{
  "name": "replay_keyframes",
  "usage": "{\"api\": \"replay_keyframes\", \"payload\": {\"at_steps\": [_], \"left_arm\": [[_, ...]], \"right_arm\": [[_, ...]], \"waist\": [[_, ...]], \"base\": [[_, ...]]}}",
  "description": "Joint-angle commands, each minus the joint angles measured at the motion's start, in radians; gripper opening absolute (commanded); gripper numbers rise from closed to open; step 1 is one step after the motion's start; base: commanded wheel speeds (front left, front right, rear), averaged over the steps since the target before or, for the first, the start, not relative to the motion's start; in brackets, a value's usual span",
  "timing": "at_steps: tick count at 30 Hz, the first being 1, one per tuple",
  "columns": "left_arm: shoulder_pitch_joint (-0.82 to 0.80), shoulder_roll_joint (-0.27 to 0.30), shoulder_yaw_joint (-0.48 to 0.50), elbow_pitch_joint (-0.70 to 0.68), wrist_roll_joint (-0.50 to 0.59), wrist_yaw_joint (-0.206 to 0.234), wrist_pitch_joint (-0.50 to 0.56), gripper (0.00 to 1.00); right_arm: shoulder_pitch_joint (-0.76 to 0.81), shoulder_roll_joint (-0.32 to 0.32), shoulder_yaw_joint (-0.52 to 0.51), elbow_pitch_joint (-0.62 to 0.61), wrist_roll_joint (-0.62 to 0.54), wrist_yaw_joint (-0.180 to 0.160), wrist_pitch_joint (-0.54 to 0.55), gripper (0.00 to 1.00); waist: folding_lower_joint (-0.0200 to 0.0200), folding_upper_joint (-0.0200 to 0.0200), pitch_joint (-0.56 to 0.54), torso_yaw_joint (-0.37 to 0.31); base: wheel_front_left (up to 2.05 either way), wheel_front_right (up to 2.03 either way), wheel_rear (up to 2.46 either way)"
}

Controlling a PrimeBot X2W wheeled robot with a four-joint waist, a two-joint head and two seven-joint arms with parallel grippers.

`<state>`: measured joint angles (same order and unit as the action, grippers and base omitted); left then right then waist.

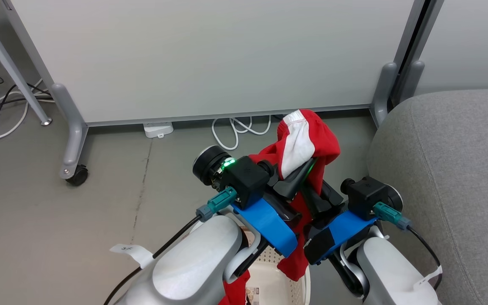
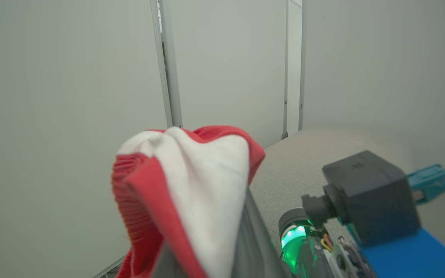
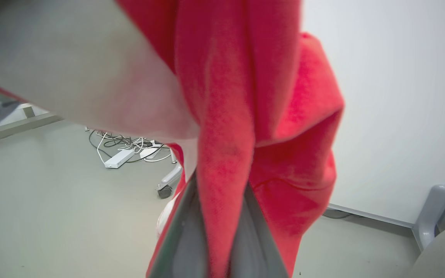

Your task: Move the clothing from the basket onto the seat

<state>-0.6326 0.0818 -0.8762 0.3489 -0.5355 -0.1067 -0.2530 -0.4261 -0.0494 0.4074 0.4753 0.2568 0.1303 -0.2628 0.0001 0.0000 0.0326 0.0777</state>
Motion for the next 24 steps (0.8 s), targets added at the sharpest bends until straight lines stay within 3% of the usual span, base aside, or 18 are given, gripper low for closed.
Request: {"api": "replay_keyframes", "payload": {"at_steps": [1,11,12,13,24], "left_arm": [[-0.003,0.004,0.006,0.003,-0.002,0.001,-0.005,0.0],[0.005,0.004,0.009,0.007,-0.008,0.009,-0.007,0.0],[0.007,0.003,0.009,0.008,-0.011,0.009,-0.007,0.3],[0.007,0.002,0.008,0.01,-0.011,0.012,-0.003,1.0],[0.019,0.029,0.005,0.026,0.001,0.035,-0.004,1.0]], "right_arm": [[-0.005,-0.002,0.002,-0.001,-0.002,0.001,-0.003,0.0],[-0.005,-0.002,0.005,-0.006,0.0,0.001,-0.003,0.0],[-0.006,-0.002,0.006,-0.006,0.0,0.001,-0.003,0.0],[-0.007,-0.002,0.007,-0.007,0.0,0.001,-0.003,0.0],[0.008,-0.002,-0.012,-0.029,-0.007,0.001,-0.003,0.0]], "waist": [[-0.0001,0.0,-0.001,0.0],[-0.0001,0.0,-0.001,-0.002],[-0.0001,0.0,-0.001,-0.002],[-0.0001,0.0,-0.001,-0.002],[-0.0001,0.0,0.001,-0.014]], "base": [[0.0,0.0,0.0],[0.0,0.0,0.0],[0.0,0.0,0.0],[0.0,0.0,0.0],[0.0,0.0,0.0]]}}
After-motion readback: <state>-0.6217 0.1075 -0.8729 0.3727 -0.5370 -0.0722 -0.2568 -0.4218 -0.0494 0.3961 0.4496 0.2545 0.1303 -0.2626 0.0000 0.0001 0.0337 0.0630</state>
